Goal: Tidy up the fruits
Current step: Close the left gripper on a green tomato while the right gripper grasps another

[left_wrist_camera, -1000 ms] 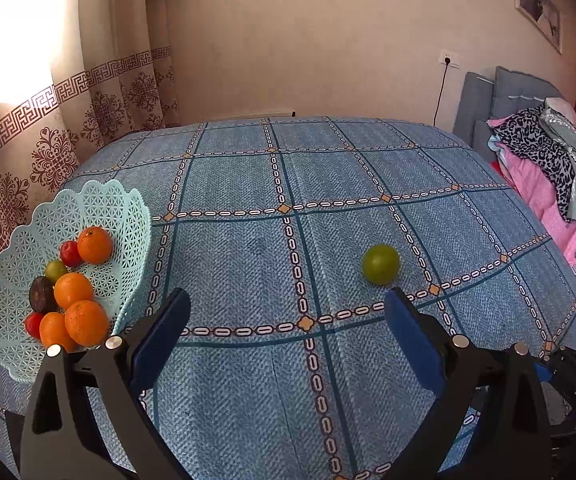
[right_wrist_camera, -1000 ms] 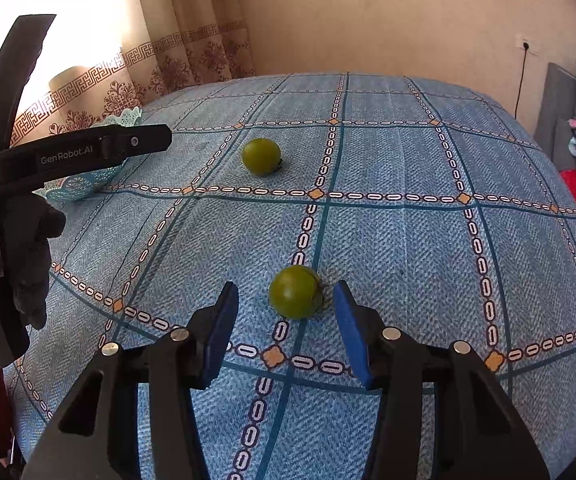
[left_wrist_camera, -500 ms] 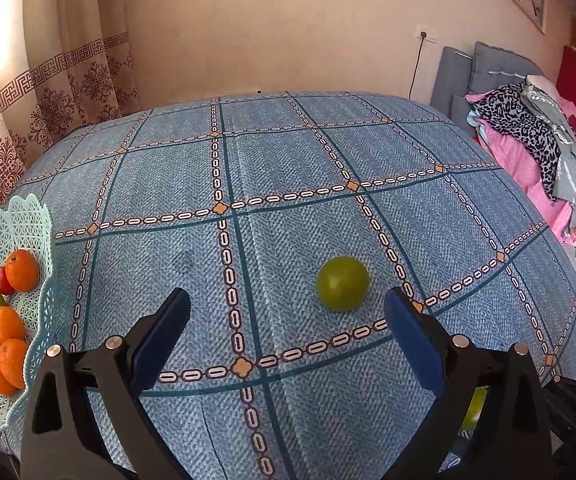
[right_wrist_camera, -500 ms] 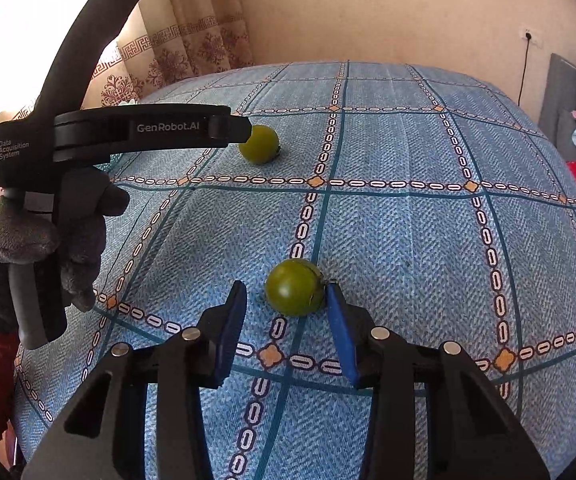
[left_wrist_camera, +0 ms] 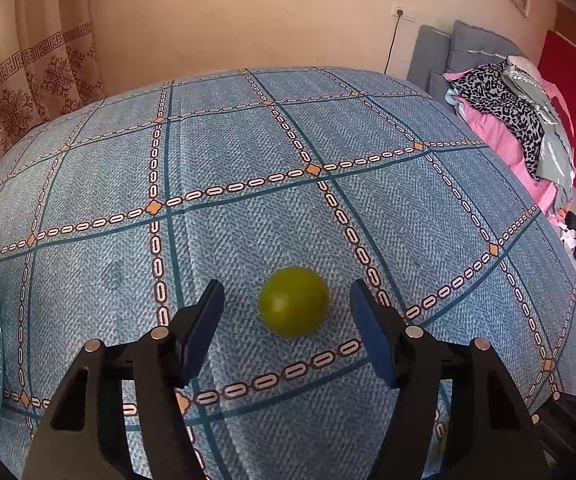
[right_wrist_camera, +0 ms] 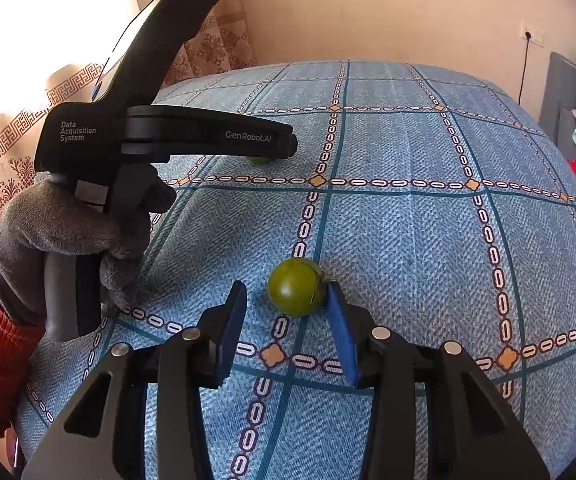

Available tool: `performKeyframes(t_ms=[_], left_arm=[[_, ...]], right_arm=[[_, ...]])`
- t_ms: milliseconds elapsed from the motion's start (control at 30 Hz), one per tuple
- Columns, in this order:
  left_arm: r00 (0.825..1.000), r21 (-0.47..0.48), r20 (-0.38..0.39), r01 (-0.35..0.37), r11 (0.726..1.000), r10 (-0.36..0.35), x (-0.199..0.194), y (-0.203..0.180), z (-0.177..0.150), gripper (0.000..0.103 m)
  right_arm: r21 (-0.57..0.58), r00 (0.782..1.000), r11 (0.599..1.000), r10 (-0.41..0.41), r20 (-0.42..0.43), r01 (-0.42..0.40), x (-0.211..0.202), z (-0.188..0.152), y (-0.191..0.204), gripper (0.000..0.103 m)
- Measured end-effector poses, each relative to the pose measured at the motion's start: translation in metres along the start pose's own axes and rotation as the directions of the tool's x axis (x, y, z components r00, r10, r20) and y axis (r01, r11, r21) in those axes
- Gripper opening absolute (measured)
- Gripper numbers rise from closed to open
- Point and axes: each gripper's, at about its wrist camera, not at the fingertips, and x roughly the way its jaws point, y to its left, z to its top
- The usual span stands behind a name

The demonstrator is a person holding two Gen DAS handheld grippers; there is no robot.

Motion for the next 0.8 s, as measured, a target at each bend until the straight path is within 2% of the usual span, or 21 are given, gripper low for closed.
performKeyframes(t_ms=[100, 167, 467, 667, 800], left_arm=[[1.000, 0.007, -0.003, 0.000, 1.000, 0.000, 0.003, -0.003, 0.001, 0.054], [1.000, 0.004, 0.001, 0.003, 1.000, -0.003, 0.004, -0.004, 0.000, 0.036], [1.000, -0.003, 0.012, -0.002, 1.000, 0.002, -0.006, -0.004, -0.009, 0.034], [1.000, -0.008, 0.028, -0.007, 1.000, 0.007, -0.017, -0.001, -0.011, 0.034], [0.999, -0.008, 0.046, -0.017, 1.000, 0.018, -0.029, -0.001, -0.012, 0.033]], right_arm=[[0.003, 1.000, 1.000, 0.002, -0.001, -0.002, 0.000, 0.000, 0.000, 0.042], [0.004, 1.000, 1.000, 0.002, 0.001, -0.002, 0.000, -0.001, 0.000, 0.042], [-0.005, 1.000, 1.000, -0.001, 0.004, 0.001, 0.000, -0.001, 0.002, 0.041], [0.004, 1.000, 1.000, -0.007, 0.015, 0.007, -0.002, -0.001, 0.001, 0.030], [0.005, 1.000, 1.000, -0.006, 0.022, 0.005, -0.006, -0.002, 0.002, 0.029]])
